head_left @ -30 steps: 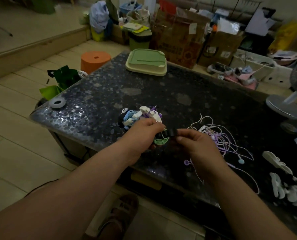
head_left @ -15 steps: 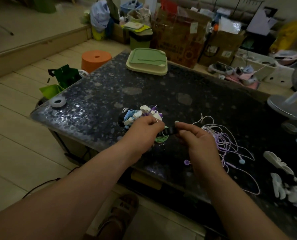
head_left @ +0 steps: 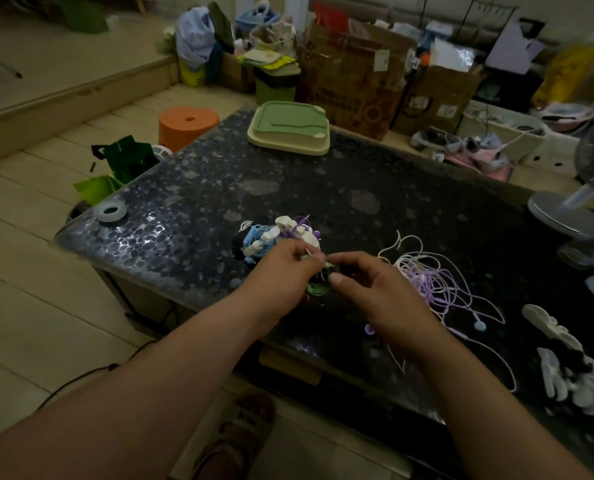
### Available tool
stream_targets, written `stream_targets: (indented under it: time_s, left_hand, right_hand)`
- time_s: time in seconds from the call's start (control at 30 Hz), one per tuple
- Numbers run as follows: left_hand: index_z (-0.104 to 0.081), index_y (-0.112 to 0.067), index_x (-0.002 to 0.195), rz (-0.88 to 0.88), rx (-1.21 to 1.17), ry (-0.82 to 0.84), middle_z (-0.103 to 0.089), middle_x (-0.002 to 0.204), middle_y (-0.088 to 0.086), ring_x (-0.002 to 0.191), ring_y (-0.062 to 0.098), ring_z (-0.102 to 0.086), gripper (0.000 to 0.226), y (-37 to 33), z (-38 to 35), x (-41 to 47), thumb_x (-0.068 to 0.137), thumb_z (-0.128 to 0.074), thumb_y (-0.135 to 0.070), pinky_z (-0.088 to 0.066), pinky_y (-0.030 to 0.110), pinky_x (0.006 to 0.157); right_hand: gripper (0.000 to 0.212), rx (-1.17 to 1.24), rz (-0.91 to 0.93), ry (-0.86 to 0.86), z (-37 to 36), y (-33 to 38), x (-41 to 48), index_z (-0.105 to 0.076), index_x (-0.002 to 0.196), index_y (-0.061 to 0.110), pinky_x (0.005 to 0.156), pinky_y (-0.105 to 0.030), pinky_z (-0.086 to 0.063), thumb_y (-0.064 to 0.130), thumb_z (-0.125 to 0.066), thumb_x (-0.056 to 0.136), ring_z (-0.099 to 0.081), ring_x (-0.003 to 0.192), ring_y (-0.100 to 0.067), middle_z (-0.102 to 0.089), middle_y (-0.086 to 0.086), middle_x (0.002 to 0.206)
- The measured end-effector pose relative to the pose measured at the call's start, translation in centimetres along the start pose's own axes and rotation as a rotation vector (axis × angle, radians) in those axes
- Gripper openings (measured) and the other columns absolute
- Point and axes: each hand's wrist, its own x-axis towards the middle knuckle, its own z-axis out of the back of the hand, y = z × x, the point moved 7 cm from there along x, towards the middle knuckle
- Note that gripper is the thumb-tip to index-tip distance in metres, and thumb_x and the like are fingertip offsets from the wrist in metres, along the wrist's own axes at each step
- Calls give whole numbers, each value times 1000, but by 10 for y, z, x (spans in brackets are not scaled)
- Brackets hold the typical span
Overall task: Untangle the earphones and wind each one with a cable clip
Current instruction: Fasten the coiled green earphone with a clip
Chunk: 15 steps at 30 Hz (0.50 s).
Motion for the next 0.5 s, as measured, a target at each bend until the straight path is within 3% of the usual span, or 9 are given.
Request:
stream_targets:
  time_s: [0.1, 0.23, 0.37, 0.5]
  left_hand:
    - [-71, -16, 114, -23, -75, 6, -78, 105, 6, 96, 20, -75, 27, -5, 3, 1, 103, -63, -39, -61, 36, 74]
    - [-64, -13, 106, -82, -60, -88, -75, 102, 10, 86, 29, -77, 30, -12, 10, -3, 99, -69, -42, -63, 46, 72]
    - [-63, -11, 101, -152, 2, -199, -72, 101, 9, 83, 20, -74, 25, -15, 19, -5, 105, -59, -36, -57, 24, 56]
    - [-67, -20, 116, -76, -59, -201, -72, 108, 2, 87, 12, -71, 26, -10, 25, -1, 111, -46, -34, -54, 19, 56]
  right_hand:
    - [28, 23, 15, -69, 2, 3, 5, -71, 121, 33, 98, -40, -59, 21, -73, 96, -72, 103, -5, -76, 11, 110]
    - [25, 70, 41, -147, 2, 4, 9, -73, 116, 27, 96, -36, -60, 14, -74, 95, -73, 100, -5, -77, 9, 106]
    - [22, 92, 13, -134, -9, -1, 20, -73, 116, 22, 98, -38, -59, 13, -74, 95, -73, 100, -6, -78, 6, 106]
    - [20, 32, 27, -105, -12, 9, 45, -72, 115, 21, 98, -41, -59, 14, -73, 96, -73, 99, -7, -77, 5, 106]
